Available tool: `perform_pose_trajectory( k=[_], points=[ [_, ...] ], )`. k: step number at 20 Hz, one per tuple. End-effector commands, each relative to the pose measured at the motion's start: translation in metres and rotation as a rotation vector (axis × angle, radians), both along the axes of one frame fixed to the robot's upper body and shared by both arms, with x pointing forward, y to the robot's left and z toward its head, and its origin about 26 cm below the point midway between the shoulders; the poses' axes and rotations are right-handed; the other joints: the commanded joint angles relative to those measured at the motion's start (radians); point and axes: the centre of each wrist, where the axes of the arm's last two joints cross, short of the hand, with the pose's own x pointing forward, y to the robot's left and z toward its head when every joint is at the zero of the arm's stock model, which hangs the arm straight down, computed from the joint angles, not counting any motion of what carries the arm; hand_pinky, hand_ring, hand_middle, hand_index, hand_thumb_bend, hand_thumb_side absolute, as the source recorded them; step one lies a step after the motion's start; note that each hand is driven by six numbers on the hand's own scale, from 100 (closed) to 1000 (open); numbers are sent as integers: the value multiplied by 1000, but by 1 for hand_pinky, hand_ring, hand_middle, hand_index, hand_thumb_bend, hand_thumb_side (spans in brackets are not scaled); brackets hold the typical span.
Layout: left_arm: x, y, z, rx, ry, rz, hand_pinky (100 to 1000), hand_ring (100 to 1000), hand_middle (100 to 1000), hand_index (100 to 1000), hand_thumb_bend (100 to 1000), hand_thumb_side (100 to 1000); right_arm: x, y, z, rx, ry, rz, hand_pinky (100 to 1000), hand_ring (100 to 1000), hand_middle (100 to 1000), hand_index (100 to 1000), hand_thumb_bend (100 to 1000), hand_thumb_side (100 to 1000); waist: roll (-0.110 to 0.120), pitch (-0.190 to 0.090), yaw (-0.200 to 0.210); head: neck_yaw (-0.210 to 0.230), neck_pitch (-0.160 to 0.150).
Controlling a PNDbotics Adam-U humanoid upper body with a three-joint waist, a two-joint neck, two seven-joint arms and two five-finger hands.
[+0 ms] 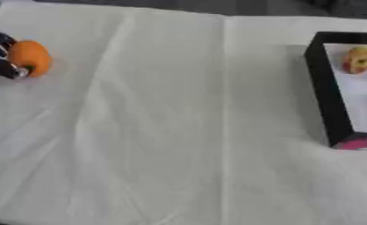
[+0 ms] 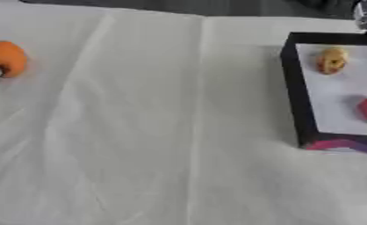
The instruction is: Pick up the objects with one hand, pass them to the other hand, and then place them into the box on the other side of the table.
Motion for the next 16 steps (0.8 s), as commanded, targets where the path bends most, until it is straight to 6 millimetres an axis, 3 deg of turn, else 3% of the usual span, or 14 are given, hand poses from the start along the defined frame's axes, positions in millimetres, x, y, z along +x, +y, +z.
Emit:
perform_pose_trajectory(
  k=[1, 3, 5, 9, 16],
  points=[
    [-2, 2, 18, 8, 5, 13, 730, 614, 553, 622, 103, 108, -4, -1, 8, -6, -29, 0, 880, 783, 756, 895, 238, 192, 3, -22, 1, 6, -7],
    [-2, 0, 22, 5, -17, 31, 608, 493, 419, 499, 100, 100, -4, -1, 7, -2, -26, 3, 880, 783, 755, 894, 234, 196, 2, -24, 3, 5, -3],
    [-1, -3, 26, 5, -74, 51, 559, 443, 361, 452, 101, 100, -3, -1, 6, 1, -21, 7, 880, 783, 755, 894, 233, 198, 2, -27, 5, 2, -2],
    [-2, -12, 37, 15, -188, 11, 514, 396, 316, 418, 152, 100, -3, -2, 4, 6, -10, 9, 881, 782, 752, 893, 230, 202, 0, -38, 11, -14, 7],
    [-7, -47, 59, -5, -345, -189, 513, 382, 305, 423, 100, 100, -5, 4, 13, -20, -31, 42, 880, 792, 768, 901, 259, 184, -1, -73, 30, -61, 39]
  ],
)
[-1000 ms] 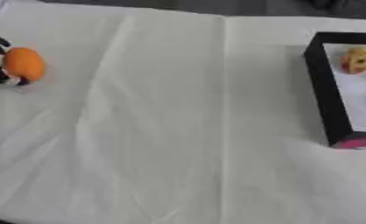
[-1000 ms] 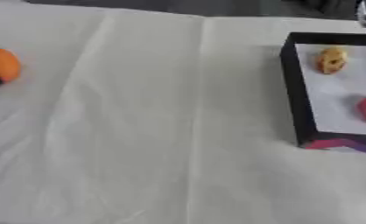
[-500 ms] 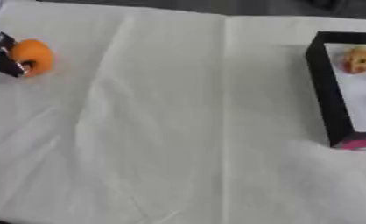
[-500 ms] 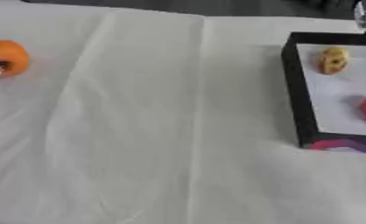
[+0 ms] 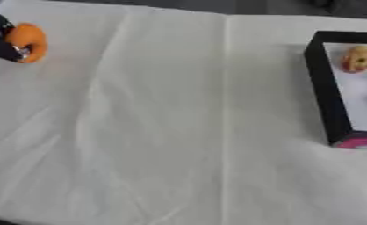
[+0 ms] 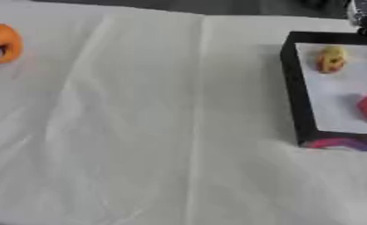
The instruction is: Pick up the objects with one hand, pass them to the other hand, and then place them into the box on the other side of the table.
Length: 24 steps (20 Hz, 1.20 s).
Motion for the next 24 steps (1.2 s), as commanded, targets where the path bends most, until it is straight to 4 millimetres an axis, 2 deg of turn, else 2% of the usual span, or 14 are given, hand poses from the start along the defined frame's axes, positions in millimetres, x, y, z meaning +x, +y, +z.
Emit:
perform_pose_trajectory(
  k=[1, 3, 6, 9, 12, 19, 24],
  points=[
    [-7, -19, 24, 15, -105, -101, 510, 377, 305, 424, 100, 100, -6, 7, 16, -49, -45, 34, 880, 794, 771, 902, 265, 180, 2, -42, 6, -29, 18],
    [-8, -38, 21, 28, -130, -176, 513, 373, 306, 425, 100, 100, -7, 16, 23, -89, -49, 71, 882, 803, 784, 908, 273, 185, 3, -55, 12, -49, 28],
    [-14, -79, 17, 67, -214, -284, 521, 374, 314, 429, 100, 100, -6, 30, 33, -168, -39, 124, 883, 814, 801, 917, 289, 196, 4, -73, 24, -90, 42],
    [-24, -117, 11, 106, -295, -352, 516, 375, 318, 430, 101, 100, 0, 45, 40, -246, -13, 182, 884, 821, 813, 925, 298, 210, 5, -85, 32, -130, 48],
    [-31, -145, 1, 129, -351, -385, 512, 375, 319, 429, 105, 100, 5, 61, 44, -311, 5, 236, 885, 828, 823, 931, 320, 208, 7, -91, 34, -152, 48],
    [-45, -193, -36, 112, -440, -435, 506, 372, 317, 425, 100, 100, 10, 106, 42, -509, 41, 365, 884, 847, 846, 946, 397, 190, 13, -101, 33, -173, 67],
    [-56, -220, -49, 118, -555, -480, 505, 374, 319, 421, 100, 100, 14, 131, 34, -615, 62, 432, 883, 851, 849, 949, 427, 187, 11, -108, 30, -193, 75]
  ],
)
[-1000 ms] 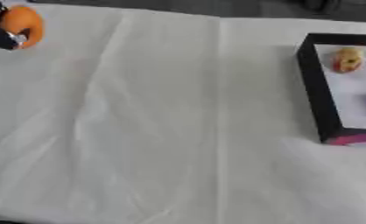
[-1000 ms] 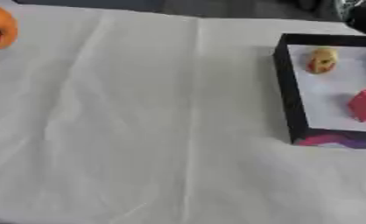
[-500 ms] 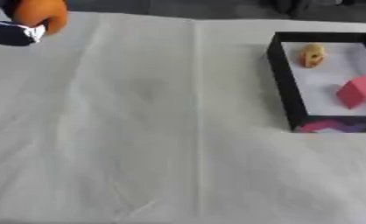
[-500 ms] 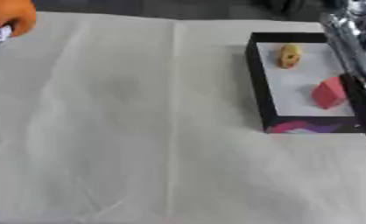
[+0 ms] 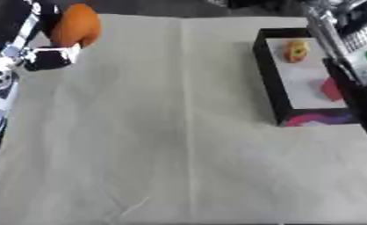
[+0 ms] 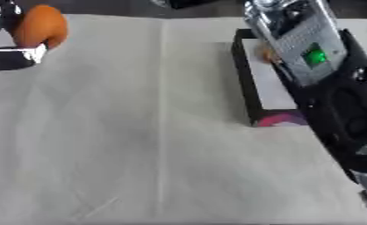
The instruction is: Pick up the objects with one hand, pass them to the other hand, and then place them into the box on the other side of the table.
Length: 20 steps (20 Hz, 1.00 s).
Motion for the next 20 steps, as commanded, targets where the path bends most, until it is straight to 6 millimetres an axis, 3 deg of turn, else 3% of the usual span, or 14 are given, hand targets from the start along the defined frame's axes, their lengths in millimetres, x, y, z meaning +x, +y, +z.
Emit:
perform_pose_trajectory(
  k=[1, 11, 20],
  points=[
    [-9, -15, 10, -4, -128, -37, 505, 373, 319, 420, 100, 100, -1, 14, 1, -66, -17, 36, 883, 852, 850, 949, 434, 185, 3, -31, -1, -18, 9],
    [-22, -49, -8, -48, -272, -182, 507, 377, 323, 419, 100, 100, 10, 57, -19, -242, -3, 129, 880, 859, 850, 952, 529, 153, 1, -35, -3, -67, 28],
    [-28, -57, -14, -22, -309, -242, 507, 379, 326, 418, 100, 100, 23, 64, -29, -268, -13, 74, 879, 861, 851, 972, 502, 122, 4, -34, 3, -76, 20]
  ],
)
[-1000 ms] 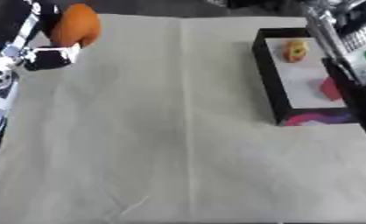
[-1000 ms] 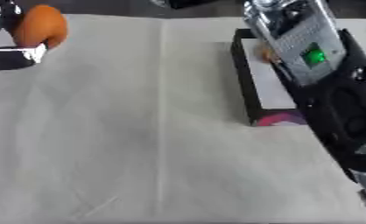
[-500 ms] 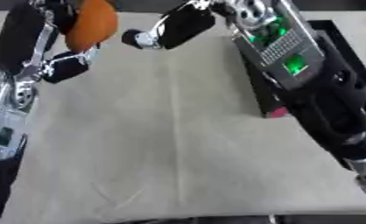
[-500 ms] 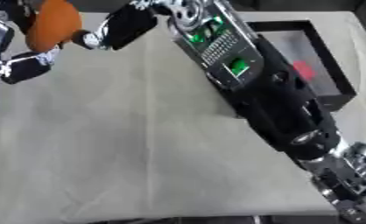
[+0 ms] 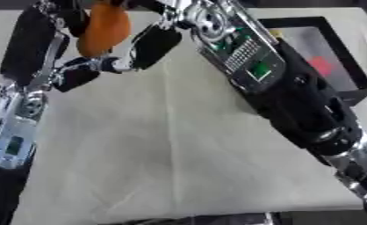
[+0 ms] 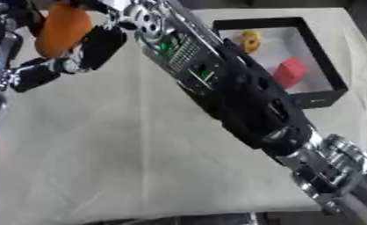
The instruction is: Pick up the objects with one hand, pass them to the other hand, and then place them into the box on the other side of the table.
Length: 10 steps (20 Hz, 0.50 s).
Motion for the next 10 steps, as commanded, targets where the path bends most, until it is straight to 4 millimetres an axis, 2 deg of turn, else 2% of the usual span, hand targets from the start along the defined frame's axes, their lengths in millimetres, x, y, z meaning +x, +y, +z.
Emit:
perform_pose_trajectory(
  k=[1, 8, 10],
  points=[
    [-4, -2, 8, 9, -48, -25, 507, 379, 326, 418, 100, 100, 3, 2, 4, 6, -45, -32, 879, 862, 852, 971, 496, 119, 5, -27, 2, -7, -9],
    [-5, -1, 2, 23, -69, -43, 507, 379, 327, 418, 100, 100, 9, 4, -2, -28, -63, -58, 869, 846, 836, 940, 397, 100, 6, -25, 5, -17, -13],
    [-5, -2, 2, 21, -73, -52, 506, 379, 327, 419, 100, 100, 10, 5, -4, -36, -54, -54, 866, 831, 802, 920, 377, 100, 5, -24, 5, -18, -12]
  ],
)
